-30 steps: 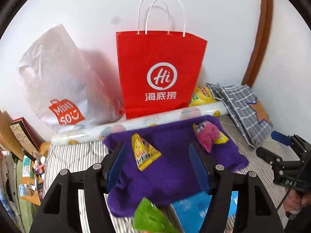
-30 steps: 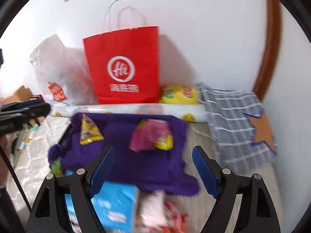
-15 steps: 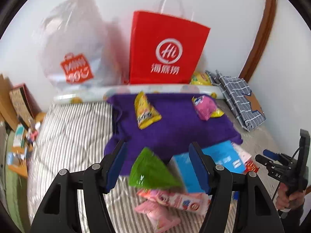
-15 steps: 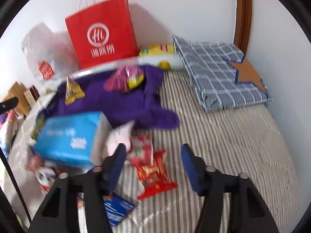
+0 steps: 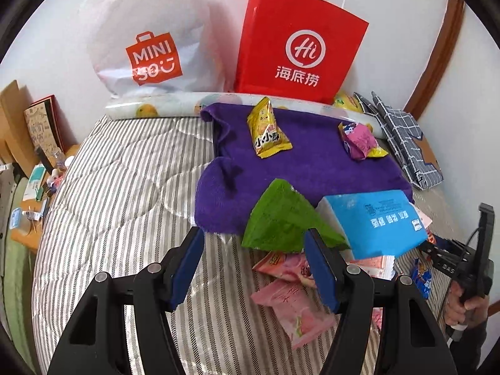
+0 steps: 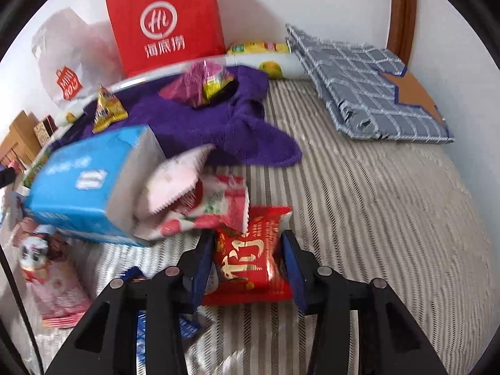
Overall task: Organize snacks
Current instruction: 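Grasp the green snack bag with the left tool while the right grasps the red snack bag, then lift the green bag with the left tool while the right lifts the red bag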
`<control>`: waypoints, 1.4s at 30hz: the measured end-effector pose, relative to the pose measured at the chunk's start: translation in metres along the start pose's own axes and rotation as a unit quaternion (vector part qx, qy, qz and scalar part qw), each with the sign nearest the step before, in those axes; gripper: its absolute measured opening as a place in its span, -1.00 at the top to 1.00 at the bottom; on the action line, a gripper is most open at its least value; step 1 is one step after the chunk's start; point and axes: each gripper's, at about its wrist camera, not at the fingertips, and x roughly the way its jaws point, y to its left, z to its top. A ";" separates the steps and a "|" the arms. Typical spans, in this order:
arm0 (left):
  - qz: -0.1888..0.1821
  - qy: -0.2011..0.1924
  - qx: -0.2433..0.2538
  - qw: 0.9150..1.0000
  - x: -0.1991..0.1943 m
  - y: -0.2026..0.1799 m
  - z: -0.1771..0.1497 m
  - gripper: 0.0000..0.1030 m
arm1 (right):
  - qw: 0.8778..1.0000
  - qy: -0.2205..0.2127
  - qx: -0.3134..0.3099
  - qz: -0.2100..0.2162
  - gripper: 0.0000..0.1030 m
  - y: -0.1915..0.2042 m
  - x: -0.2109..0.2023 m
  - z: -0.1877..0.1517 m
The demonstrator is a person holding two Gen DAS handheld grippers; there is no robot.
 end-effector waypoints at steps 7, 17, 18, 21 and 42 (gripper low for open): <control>-0.011 0.011 -0.004 1.000 0.009 0.000 -0.006 -0.28 | 1.000 0.000 -0.003 -0.006 0.19 0.000 0.001 0.001; -0.053 0.002 -0.006 0.999 0.014 -0.024 0.015 -0.40 | 1.000 0.001 -0.003 -0.009 0.19 0.002 0.001 0.001; -0.045 0.003 -0.008 0.999 0.017 -0.025 0.018 -0.42 | 1.000 0.001 -0.003 -0.009 0.19 0.001 0.001 0.001; -0.030 0.015 -0.030 0.999 0.032 -0.024 0.026 -0.42 | 1.000 0.002 -0.002 -0.007 0.19 0.001 0.001 0.001; -0.009 0.080 0.023 0.996 0.059 -0.010 -0.013 -0.34 | 1.000 0.002 -0.002 -0.003 0.11 0.003 0.001 0.000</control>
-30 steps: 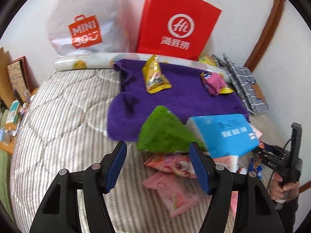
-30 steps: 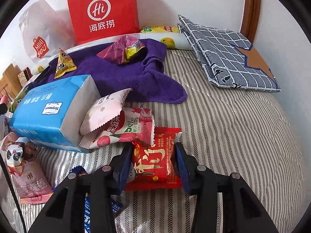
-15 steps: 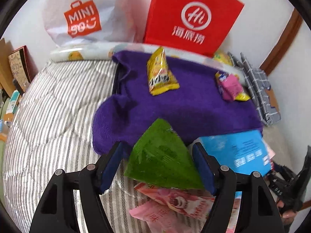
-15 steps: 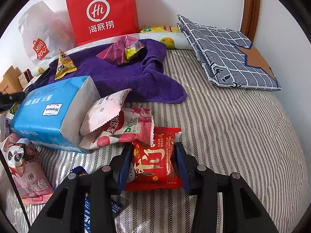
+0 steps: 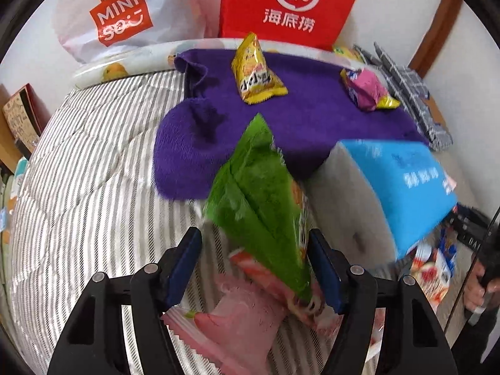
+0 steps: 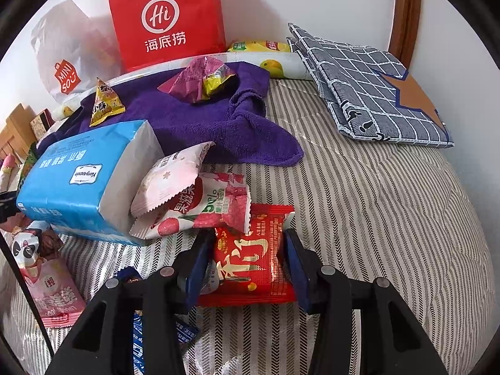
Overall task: Organize snacks
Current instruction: 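Lift the green bag with the left tool while the right lifts the red bag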
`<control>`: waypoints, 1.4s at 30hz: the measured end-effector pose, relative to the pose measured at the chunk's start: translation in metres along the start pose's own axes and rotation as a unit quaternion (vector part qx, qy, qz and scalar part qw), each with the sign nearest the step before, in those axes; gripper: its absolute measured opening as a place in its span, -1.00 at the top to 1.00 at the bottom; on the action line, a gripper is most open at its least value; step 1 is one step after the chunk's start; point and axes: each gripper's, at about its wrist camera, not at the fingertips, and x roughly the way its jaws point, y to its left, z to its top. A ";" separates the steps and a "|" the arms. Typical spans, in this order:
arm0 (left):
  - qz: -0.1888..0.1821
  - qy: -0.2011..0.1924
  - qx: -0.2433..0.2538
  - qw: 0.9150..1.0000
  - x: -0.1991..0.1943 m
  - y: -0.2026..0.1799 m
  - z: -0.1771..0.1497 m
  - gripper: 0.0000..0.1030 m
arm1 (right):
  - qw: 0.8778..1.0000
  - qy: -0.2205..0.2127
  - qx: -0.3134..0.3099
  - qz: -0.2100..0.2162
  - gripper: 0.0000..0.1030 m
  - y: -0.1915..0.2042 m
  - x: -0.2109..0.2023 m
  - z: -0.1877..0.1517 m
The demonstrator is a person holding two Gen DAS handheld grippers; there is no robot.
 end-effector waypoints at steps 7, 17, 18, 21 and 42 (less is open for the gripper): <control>-0.010 -0.020 -0.027 0.999 0.011 -0.003 0.012 -0.30 | 1.000 0.000 -0.002 0.003 0.07 -0.001 0.001 0.000; -0.031 -0.058 -0.017 0.998 -0.005 -0.002 0.004 -0.09 | 1.000 0.000 -0.003 0.002 0.07 -0.001 0.001 0.001; -0.034 -0.061 -0.018 0.997 -0.006 -0.002 0.004 -0.09 | 1.000 -0.001 -0.004 0.001 0.07 -0.001 0.002 0.000; -0.045 -0.062 -0.027 0.997 -0.005 0.002 0.001 -0.07 | 1.000 -0.004 0.000 0.007 0.06 -0.004 0.001 -0.002; -0.038 -0.133 -0.001 0.990 -0.046 0.002 -0.013 0.23 | 0.999 -0.021 0.040 -0.005 0.22 -0.007 -0.032 -0.020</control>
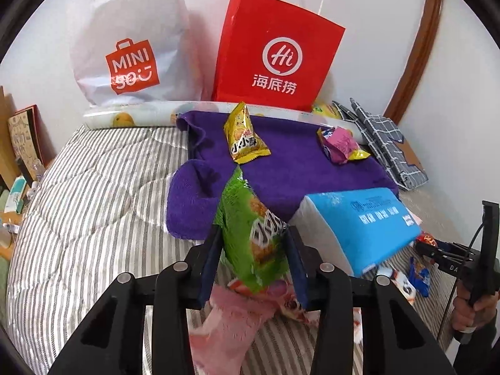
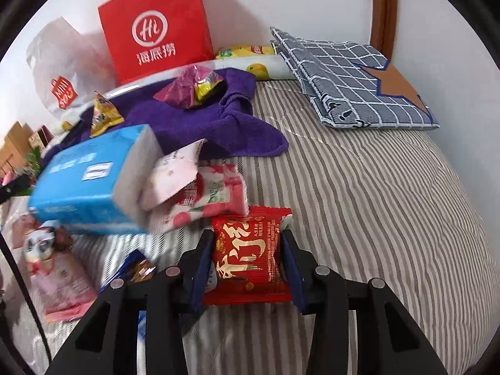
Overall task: Organize snacks
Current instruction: 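Lift the green bag with the left tool while the right lifts the red bag, then carry the red bag over the towel and open the right tool while left carries green bag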
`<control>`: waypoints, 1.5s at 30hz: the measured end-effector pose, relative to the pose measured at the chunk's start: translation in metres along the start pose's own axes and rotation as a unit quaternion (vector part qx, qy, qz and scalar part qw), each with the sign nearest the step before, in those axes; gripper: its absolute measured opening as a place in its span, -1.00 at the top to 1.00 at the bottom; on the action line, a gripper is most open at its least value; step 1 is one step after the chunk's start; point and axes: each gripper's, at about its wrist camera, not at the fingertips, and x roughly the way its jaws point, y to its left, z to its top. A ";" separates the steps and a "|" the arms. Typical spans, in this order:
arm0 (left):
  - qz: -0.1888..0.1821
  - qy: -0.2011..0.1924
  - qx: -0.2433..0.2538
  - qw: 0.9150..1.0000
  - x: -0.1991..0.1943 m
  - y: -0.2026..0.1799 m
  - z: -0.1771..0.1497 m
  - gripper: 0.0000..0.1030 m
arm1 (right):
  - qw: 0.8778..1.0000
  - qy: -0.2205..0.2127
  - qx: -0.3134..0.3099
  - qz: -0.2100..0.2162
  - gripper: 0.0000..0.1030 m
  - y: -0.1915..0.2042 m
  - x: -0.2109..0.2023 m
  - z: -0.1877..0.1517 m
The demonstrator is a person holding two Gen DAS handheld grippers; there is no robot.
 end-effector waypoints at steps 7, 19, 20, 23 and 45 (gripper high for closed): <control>-0.017 0.004 -0.010 1.000 -0.010 0.001 -0.005 0.25 | 0.999 -0.036 0.000 0.002 0.22 0.012 -0.039 0.000; -0.071 -0.016 0.002 0.997 -0.047 -0.026 -0.006 0.25 | 0.995 -0.082 -0.032 0.036 0.22 0.049 -0.075 0.014; -0.073 -0.017 0.005 0.997 -0.048 -0.029 -0.006 0.25 | 0.995 -0.084 -0.033 0.038 0.22 0.051 -0.075 0.015; -0.079 -0.021 0.017 0.997 -0.051 -0.042 -0.002 0.25 | 0.995 -0.087 -0.034 0.046 0.22 0.056 -0.074 0.021; -0.076 -0.029 0.042 0.996 -0.037 -0.083 0.031 0.25 | 0.991 -0.121 -0.045 0.043 0.21 0.070 -0.051 0.057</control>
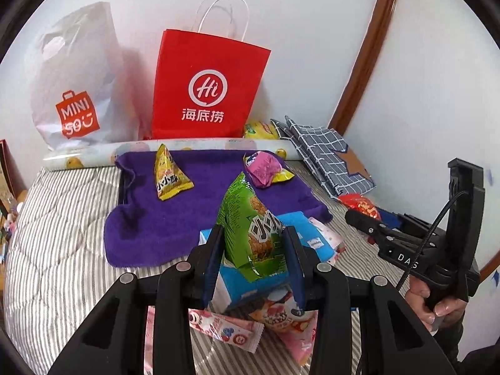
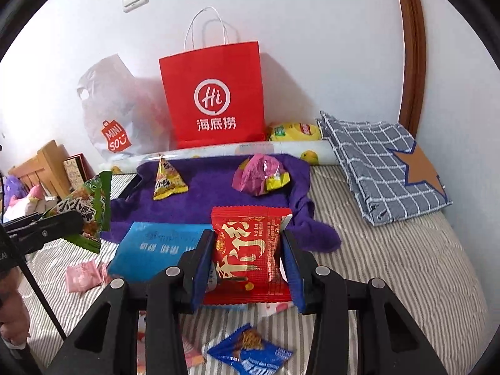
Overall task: Organize snacks
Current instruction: 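Carry the red bag over the towel and open the right tool while left carries green bag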
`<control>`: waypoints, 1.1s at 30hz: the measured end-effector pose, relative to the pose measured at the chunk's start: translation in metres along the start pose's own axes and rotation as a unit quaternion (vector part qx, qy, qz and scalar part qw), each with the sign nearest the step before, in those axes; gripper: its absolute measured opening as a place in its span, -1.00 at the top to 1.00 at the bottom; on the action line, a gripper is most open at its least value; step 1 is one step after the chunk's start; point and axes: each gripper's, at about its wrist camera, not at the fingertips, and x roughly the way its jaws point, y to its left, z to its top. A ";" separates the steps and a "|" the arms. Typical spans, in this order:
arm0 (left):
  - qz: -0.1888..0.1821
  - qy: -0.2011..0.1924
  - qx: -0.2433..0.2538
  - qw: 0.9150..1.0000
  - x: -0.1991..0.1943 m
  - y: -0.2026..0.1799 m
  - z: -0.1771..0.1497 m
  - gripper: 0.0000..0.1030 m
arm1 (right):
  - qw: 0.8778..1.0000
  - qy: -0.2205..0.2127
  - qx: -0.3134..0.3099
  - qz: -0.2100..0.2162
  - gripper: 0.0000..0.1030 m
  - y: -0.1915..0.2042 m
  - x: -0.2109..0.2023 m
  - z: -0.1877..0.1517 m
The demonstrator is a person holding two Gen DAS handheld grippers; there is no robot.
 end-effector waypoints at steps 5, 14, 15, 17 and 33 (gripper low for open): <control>0.004 0.001 -0.003 1.000 0.008 0.004 0.011 0.25 | 1.000 -0.007 -0.004 0.000 0.21 0.000 0.005 0.014; 0.014 -0.003 -0.005 1.000 0.025 0.007 0.034 0.25 | 1.000 0.001 -0.002 0.015 0.21 -0.001 0.021 0.041; 0.017 -0.005 -0.004 1.000 0.026 0.008 0.036 0.25 | 1.000 0.003 0.001 0.019 0.21 -0.001 0.023 0.044; 0.028 -0.008 -0.008 1.000 0.032 0.014 0.042 0.25 | 1.000 0.005 0.004 0.028 0.21 -0.002 0.027 0.052; 0.041 -0.032 -0.053 0.997 0.053 0.070 0.067 0.25 | 0.999 0.022 0.002 0.031 0.21 -0.011 0.086 0.094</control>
